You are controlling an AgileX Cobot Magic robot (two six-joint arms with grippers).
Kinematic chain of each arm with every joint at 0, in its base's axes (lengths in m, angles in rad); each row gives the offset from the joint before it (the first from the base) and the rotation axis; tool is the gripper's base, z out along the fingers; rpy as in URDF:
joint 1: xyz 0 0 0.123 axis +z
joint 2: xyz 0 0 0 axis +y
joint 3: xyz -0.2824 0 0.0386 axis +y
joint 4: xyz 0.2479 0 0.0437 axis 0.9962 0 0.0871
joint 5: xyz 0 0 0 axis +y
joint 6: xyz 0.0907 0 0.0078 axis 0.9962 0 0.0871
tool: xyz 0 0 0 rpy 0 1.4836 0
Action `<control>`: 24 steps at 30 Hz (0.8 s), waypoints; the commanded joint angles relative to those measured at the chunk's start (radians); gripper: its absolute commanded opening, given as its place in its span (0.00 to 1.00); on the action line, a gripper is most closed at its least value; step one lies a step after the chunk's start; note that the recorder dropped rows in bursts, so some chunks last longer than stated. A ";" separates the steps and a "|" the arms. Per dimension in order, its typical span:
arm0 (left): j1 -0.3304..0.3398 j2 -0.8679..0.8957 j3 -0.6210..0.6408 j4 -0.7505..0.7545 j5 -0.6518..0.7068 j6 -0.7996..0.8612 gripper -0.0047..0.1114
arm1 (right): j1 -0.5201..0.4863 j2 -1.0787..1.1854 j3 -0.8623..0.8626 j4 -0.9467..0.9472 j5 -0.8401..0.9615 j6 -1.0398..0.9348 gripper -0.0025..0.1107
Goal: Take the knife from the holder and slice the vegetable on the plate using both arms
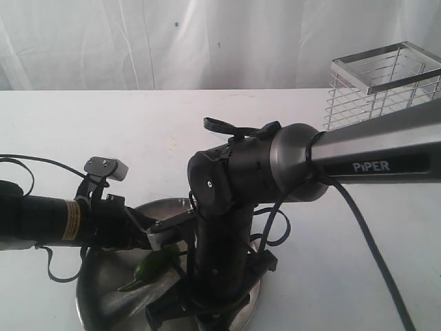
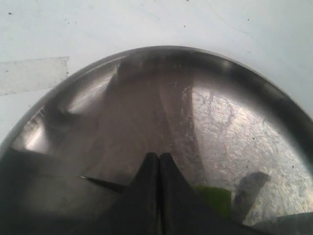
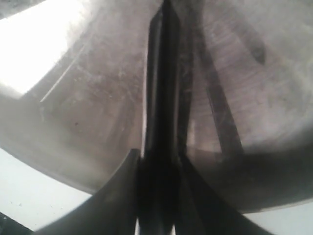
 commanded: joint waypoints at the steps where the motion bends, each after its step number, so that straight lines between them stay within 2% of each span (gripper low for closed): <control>1: -0.012 -0.007 0.004 0.036 0.099 -0.012 0.04 | -0.005 0.001 0.004 -0.015 -0.020 0.008 0.02; 4: -0.012 0.000 0.004 0.054 0.184 -0.070 0.04 | -0.005 0.001 0.004 -0.036 -0.015 0.008 0.02; 6: -0.012 0.017 0.004 0.084 0.193 -0.106 0.04 | -0.005 0.001 0.004 -0.061 0.015 0.008 0.02; 11: -0.012 0.069 0.004 0.124 0.169 -0.143 0.04 | -0.007 0.001 0.004 -0.130 0.107 0.008 0.02; 19: -0.012 0.093 0.004 0.141 0.161 -0.166 0.04 | -0.007 0.001 0.004 -0.129 0.044 0.031 0.02; 24: -0.012 0.093 0.002 0.127 0.064 -0.164 0.04 | -0.007 0.001 0.004 -0.131 0.145 0.031 0.02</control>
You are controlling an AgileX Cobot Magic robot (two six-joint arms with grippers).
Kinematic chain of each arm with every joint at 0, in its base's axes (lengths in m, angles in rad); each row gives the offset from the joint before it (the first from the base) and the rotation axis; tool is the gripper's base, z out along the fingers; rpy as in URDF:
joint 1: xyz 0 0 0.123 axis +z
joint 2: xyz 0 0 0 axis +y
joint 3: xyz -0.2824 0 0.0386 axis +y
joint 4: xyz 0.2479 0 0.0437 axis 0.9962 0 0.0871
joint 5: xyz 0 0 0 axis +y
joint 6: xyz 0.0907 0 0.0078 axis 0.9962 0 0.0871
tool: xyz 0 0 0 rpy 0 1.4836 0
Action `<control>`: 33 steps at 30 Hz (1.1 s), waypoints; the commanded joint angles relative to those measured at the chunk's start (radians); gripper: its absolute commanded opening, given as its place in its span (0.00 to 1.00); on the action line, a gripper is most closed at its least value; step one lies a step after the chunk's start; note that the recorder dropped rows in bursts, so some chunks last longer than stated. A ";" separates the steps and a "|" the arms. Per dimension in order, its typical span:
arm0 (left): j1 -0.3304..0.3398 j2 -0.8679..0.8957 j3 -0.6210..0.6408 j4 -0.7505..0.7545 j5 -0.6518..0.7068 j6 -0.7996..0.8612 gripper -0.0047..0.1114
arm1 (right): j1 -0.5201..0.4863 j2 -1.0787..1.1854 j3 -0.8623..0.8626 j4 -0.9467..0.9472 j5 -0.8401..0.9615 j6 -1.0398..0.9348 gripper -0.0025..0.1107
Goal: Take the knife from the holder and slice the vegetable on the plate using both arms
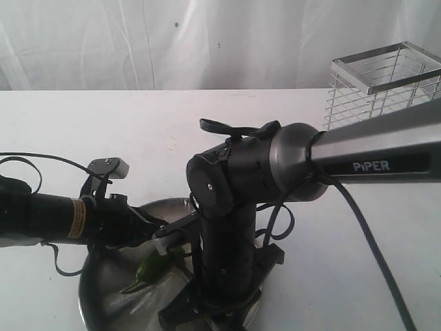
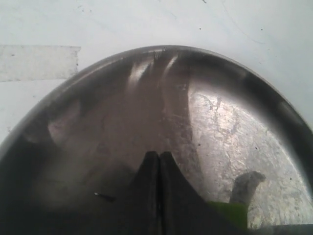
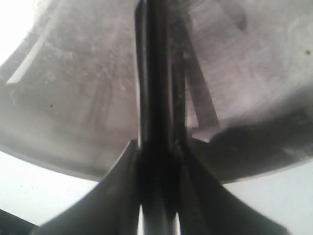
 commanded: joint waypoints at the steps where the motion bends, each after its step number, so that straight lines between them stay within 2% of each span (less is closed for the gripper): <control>1: -0.009 0.044 0.028 0.073 0.018 0.009 0.04 | -0.007 0.001 0.004 -0.032 0.094 0.031 0.02; 8: -0.005 0.041 0.028 -0.002 -0.142 0.086 0.04 | -0.007 0.001 0.004 -0.034 0.063 0.029 0.02; 15: -0.006 -0.012 0.028 -0.111 -0.199 0.187 0.04 | -0.007 0.001 0.004 -0.034 0.008 0.031 0.02; 19: -0.006 -0.064 0.028 -0.192 -0.274 0.207 0.04 | -0.007 -0.003 0.004 -0.039 0.007 0.031 0.02; 23: 0.005 -0.124 0.028 -0.212 -0.317 0.212 0.04 | -0.007 -0.031 0.004 -0.058 -0.003 0.029 0.02; 33: 0.177 -0.306 0.028 -0.206 -0.305 0.154 0.04 | -0.007 -0.184 0.004 -0.064 0.011 0.004 0.02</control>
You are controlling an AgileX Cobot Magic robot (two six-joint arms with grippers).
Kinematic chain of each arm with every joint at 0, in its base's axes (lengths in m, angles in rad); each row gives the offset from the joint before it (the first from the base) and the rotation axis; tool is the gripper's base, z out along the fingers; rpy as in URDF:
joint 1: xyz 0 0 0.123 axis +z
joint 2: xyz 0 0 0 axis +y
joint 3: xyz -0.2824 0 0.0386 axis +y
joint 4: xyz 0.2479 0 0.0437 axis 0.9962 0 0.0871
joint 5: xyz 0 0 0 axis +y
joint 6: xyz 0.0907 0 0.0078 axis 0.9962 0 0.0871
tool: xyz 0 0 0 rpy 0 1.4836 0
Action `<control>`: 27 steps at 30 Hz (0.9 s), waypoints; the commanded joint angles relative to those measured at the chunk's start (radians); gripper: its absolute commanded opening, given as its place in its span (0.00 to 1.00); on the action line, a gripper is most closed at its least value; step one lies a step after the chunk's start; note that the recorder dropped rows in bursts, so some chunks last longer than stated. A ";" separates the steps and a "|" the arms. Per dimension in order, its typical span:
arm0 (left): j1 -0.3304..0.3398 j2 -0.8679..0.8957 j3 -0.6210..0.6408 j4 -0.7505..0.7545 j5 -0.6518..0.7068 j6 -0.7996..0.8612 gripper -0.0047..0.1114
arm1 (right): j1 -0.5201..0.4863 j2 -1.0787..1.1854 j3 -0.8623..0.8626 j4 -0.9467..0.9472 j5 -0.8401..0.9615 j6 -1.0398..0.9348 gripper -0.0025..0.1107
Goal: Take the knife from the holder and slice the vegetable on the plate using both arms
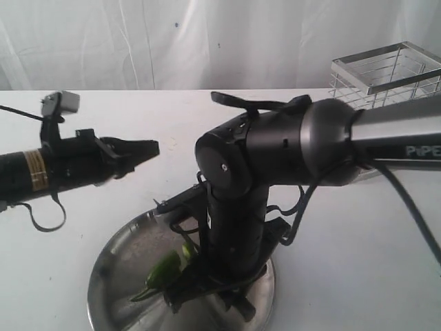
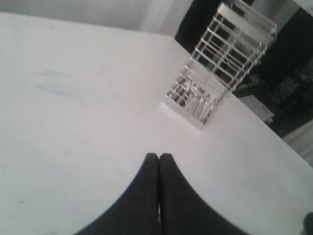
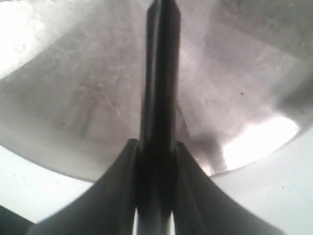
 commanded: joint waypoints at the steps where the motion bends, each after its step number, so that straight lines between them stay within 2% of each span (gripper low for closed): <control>1: 0.067 -0.100 0.006 0.001 0.021 -0.032 0.04 | -0.004 -0.087 0.004 0.009 0.036 -0.022 0.02; 3: 0.070 -0.135 0.006 0.001 0.114 -0.035 0.04 | -0.004 -0.116 0.004 -0.001 0.066 -0.022 0.02; 7: 0.056 -0.161 0.006 -0.013 0.407 -0.074 0.04 | -0.004 -0.143 0.004 -0.005 0.091 -0.022 0.02; 9: 0.049 -0.156 0.006 -0.013 0.470 -0.114 0.04 | -0.004 -0.145 0.005 0.004 0.080 -0.015 0.02; 12: 0.045 -0.139 0.006 -0.018 0.396 -0.119 0.04 | 0.013 -0.143 0.031 0.066 0.012 -0.010 0.02; 18: 0.045 -0.127 0.006 -0.074 0.054 -0.103 0.04 | 0.056 -0.143 0.111 0.083 -0.123 0.000 0.02; 20: 0.045 -0.127 0.006 -0.084 -0.003 -0.103 0.04 | 0.056 -0.143 0.138 0.083 -0.124 0.005 0.02; 22: 0.045 -0.127 0.006 -0.084 -0.005 -0.103 0.04 | 0.056 -0.143 0.155 0.081 -0.105 0.005 0.02; 27: 0.045 -0.127 0.006 0.006 0.154 -0.103 0.04 | 0.056 -0.143 0.159 0.093 -0.074 0.005 0.02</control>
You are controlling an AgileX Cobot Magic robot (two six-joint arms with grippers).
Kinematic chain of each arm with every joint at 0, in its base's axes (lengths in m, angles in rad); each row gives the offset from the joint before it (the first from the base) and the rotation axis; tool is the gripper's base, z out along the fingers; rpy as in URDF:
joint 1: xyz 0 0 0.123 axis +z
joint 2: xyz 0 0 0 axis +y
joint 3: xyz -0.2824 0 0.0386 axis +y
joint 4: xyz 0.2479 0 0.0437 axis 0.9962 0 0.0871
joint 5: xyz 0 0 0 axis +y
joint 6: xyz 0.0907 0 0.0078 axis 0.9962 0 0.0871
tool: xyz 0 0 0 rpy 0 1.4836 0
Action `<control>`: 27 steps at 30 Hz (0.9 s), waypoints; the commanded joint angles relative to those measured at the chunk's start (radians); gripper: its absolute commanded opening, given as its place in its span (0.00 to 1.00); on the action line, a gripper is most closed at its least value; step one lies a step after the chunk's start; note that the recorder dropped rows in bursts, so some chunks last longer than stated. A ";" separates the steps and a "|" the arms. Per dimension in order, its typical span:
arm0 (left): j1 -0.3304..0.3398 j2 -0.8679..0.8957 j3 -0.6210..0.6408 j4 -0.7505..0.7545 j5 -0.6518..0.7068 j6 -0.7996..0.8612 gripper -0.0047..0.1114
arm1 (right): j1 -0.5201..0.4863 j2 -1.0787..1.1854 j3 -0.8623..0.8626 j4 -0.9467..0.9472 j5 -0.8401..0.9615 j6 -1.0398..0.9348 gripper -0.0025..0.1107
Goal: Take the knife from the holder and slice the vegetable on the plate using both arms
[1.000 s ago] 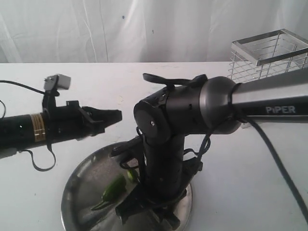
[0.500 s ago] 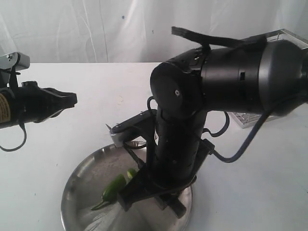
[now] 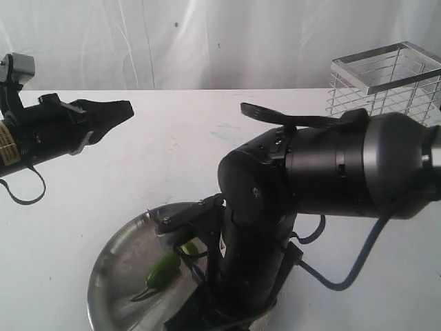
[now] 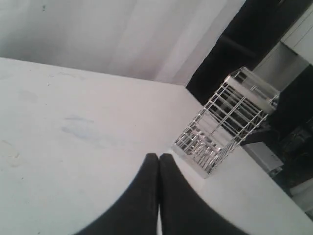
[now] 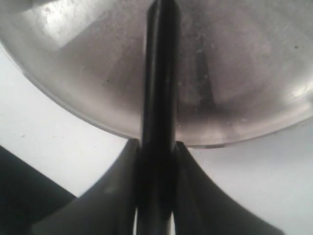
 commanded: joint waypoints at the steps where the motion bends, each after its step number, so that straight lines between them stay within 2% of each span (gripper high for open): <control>1: -0.005 -0.003 0.006 0.102 0.143 0.001 0.04 | 0.003 -0.005 0.005 0.019 0.014 0.004 0.02; 6: -0.005 -0.001 0.006 0.191 0.226 0.001 0.04 | 0.003 0.041 0.005 0.084 0.017 -0.037 0.02; 16: -0.005 0.089 0.006 0.166 0.153 0.012 0.04 | 0.003 0.077 0.005 0.004 -0.053 -0.011 0.02; 22: -0.005 0.118 0.006 0.152 -0.009 0.068 0.04 | 0.003 0.110 0.005 0.008 -0.046 -0.020 0.02; 27: -0.005 0.118 0.006 0.148 -0.011 0.075 0.04 | 0.003 0.128 0.005 0.006 -0.055 -0.022 0.02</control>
